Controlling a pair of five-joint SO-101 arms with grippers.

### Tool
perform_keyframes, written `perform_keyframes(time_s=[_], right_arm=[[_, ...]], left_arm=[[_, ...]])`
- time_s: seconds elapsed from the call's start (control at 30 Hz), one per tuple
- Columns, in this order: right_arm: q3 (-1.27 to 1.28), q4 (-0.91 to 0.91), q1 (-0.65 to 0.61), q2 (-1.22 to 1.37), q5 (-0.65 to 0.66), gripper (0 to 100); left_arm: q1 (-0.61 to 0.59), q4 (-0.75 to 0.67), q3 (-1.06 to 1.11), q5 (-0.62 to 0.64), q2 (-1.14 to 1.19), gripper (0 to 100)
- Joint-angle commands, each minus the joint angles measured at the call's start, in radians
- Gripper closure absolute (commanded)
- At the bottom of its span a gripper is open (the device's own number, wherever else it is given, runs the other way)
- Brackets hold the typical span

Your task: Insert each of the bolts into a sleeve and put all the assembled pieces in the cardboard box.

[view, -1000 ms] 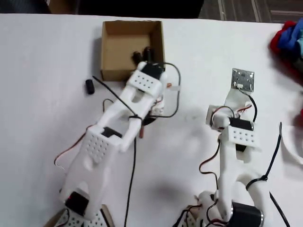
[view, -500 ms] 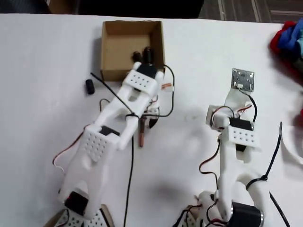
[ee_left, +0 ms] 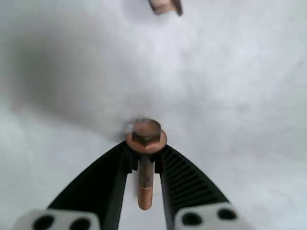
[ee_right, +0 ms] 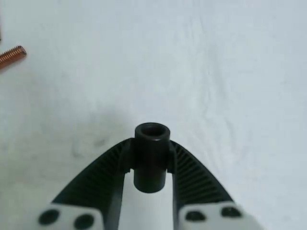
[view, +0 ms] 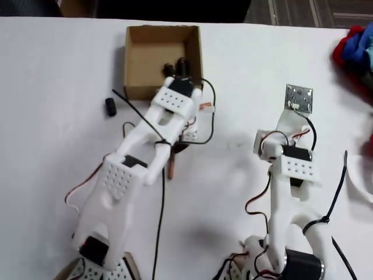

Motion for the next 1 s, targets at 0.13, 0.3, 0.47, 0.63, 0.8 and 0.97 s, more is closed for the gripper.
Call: perform_keyframes(time_s=[0.13, 0.3, 0.47, 0.63, 0.8, 0.97], right_arm=[[-0.009, -0.019, 0.008, -0.051, -0.009, 97.8], [-0.009, -0.019, 0.01, -0.053, -0.009, 97.8], [-0.009, -0.019, 0.01, -0.053, -0.009, 97.8], [-0.009, -0.019, 0.01, -0.053, -0.009, 97.8], [-0.009, -0.019, 0.01, -0.053, -0.009, 97.8], [-0.006, -0.019, 0.01, -0.059, -0.009, 97.8]], left_arm=[[-0.011, -0.011, -0.004, -0.006, 0.014, 87], [-0.003, -0.009, -0.01, -0.006, 0.101, 91], [-0.005, -0.003, -0.024, -0.006, 0.123, 93], [-0.005, 0.005, -0.061, -0.006, 0.13, 96], [-0.008, 0.054, -0.157, -0.011, 0.121, 98], [-0.011, 0.1, -0.297, -0.021, 0.091, 98]])
